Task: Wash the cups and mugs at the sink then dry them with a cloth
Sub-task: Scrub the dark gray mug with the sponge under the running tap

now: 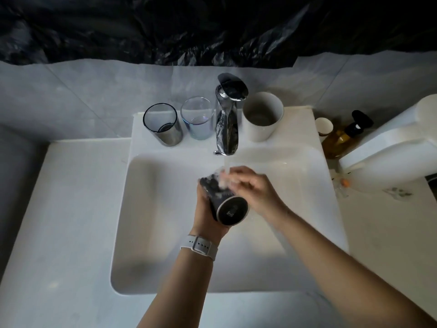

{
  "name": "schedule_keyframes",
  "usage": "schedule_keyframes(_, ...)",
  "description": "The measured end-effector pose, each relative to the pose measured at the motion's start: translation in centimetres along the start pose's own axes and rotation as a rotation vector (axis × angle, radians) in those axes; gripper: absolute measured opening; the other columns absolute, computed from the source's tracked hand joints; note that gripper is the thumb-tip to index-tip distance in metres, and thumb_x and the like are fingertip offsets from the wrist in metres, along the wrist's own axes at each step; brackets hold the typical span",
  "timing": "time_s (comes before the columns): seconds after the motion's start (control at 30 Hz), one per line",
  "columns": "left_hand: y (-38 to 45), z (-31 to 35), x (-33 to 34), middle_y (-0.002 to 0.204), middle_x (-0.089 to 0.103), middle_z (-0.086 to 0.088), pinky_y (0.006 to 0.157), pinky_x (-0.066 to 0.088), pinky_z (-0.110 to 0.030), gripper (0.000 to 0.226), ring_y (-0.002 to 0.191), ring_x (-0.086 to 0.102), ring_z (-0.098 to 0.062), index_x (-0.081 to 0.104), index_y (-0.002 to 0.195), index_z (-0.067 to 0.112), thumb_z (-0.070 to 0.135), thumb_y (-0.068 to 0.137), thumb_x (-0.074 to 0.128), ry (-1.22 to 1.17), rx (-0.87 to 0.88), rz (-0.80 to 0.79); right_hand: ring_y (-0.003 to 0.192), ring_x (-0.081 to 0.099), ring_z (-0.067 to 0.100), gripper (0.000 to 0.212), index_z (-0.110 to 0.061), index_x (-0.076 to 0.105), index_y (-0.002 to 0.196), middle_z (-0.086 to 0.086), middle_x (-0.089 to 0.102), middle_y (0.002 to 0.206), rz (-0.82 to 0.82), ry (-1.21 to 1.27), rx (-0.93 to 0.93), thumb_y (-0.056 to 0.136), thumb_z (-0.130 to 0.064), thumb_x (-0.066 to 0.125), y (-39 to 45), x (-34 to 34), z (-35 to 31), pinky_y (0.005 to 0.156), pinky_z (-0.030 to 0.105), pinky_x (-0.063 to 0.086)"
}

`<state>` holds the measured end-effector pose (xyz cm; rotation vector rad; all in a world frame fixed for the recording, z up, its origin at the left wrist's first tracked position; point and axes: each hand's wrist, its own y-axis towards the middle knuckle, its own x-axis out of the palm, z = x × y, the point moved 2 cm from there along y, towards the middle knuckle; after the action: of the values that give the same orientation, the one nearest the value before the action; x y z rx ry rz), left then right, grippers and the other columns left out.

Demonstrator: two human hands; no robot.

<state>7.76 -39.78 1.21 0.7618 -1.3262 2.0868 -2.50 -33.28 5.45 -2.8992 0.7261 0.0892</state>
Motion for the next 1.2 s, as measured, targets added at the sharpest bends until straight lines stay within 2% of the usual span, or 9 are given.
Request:
schedule_keyframes(0.1,0.4,0.7,-1.2,0.108,0.066,-0.012,0.097,0.046,-0.044,0.056,0.108,0.06,-0.029,0.068,0.101,0.016,0.06,0.098,0.034,-0.005,0.078,0.023,0.117,0.056,0.008,0.027,-0.007,0.069,0.113,0.002,0.062,0.119,-0.04,-0.052,-0.114,0.088,-0.004,0.059,-1.9,1.4,-0.8,0.1,0.022,0.044)
schedule_keyframes(0.27,0.0,0.8,0.7,0.098,0.073,-0.009,0.092,0.048,-0.039,0.061,0.091,0.07,-0.023,0.074,0.094,0.016,0.062,0.096,0.034,-0.009,0.037,0.012,0.114,0.058,0.009,0.025,-0.001,0.067,0.114,0.001,0.064,0.12,0.088,0.115,0.044,0.09,0.001,0.058,1.9,-0.2,-0.5,0.104,0.027,0.042)
schedule_keyframes(0.43,-0.5,1.9,0.8,0.108,0.07,-0.012,0.092,0.049,-0.044,0.062,0.099,0.067,-0.028,0.063,0.119,0.016,0.066,0.093,0.037,-0.043,0.013,0.057,0.115,0.058,0.011,0.024,-0.004,0.068,0.113,0.003,0.064,0.119,0.063,0.102,-0.087,0.09,-0.002,0.059,-1.4,1.5,-1.6,0.094,0.02,0.045)
schedule_keyframes(0.53,-0.7,1.0,1.6,0.097,0.072,-0.008,0.083,0.05,-0.041,0.058,0.088,0.07,-0.024,0.072,0.097,0.017,0.06,0.096,0.034,-0.015,0.001,0.033,0.109,0.058,0.009,0.023,-0.004,0.069,0.111,0.004,0.065,0.113,0.089,0.13,0.042,0.088,-0.003,0.062,1.7,0.6,-1.3,0.097,0.024,0.043)
schedule_keyframes(0.67,-0.6,1.7,0.8,0.125,0.062,-0.014,0.104,0.043,-0.046,0.068,0.115,0.06,-0.031,0.063,0.121,0.015,0.068,0.081,0.048,-0.062,0.0,0.109,0.108,0.062,0.005,0.024,-0.008,0.067,0.115,-0.005,0.069,0.116,0.143,0.287,0.07,0.092,-0.009,0.059,-2.4,0.3,-0.8,0.083,0.016,0.048)
schedule_keyframes(0.83,-0.7,2.4,1.0,0.092,0.069,-0.011,0.073,0.057,-0.034,0.054,0.082,0.068,-0.025,0.065,0.097,0.013,0.062,0.09,0.042,-0.062,0.052,0.045,0.116,0.059,0.01,0.026,-0.009,0.065,0.119,0.003,0.065,0.123,0.146,0.284,0.074,0.094,-0.012,0.057,-2.1,0.9,-1.1,0.099,0.024,0.046)
schedule_keyframes(1.03,-1.7,2.0,1.7,0.121,0.066,-0.016,0.106,0.04,-0.045,0.063,0.114,0.061,-0.031,0.058,0.125,0.011,0.062,0.096,0.034,-0.047,0.059,-0.032,0.127,0.051,0.014,0.038,-0.015,0.06,0.127,-0.001,0.062,0.13,0.049,0.382,0.165,0.092,-0.026,0.053,-2.7,-0.8,0.7,0.111,0.039,0.036)
schedule_keyframes(1.13,-2.0,2.0,1.1,0.111,0.07,-0.014,0.096,0.048,-0.043,0.062,0.101,0.067,-0.028,0.062,0.119,0.01,0.062,0.096,0.037,-0.062,0.057,-0.049,0.129,0.048,0.007,0.038,-0.018,0.056,0.133,-0.006,0.058,0.135,-0.012,0.179,0.114,0.095,-0.02,0.049,-3.5,-1.3,0.4,0.109,0.025,0.035)
schedule_keyframes(1.2,-2.3,1.2,1.6,0.116,0.068,-0.016,0.098,0.05,-0.045,0.063,0.105,0.066,-0.029,0.061,0.119,0.009,0.062,0.096,0.036,-0.05,0.036,-0.065,0.12,0.055,0.005,0.032,-0.016,0.057,0.129,-0.005,0.061,0.128,0.119,0.057,0.055,0.097,-0.016,0.053,-2.6,-1.3,-0.2,0.101,0.016,0.04)
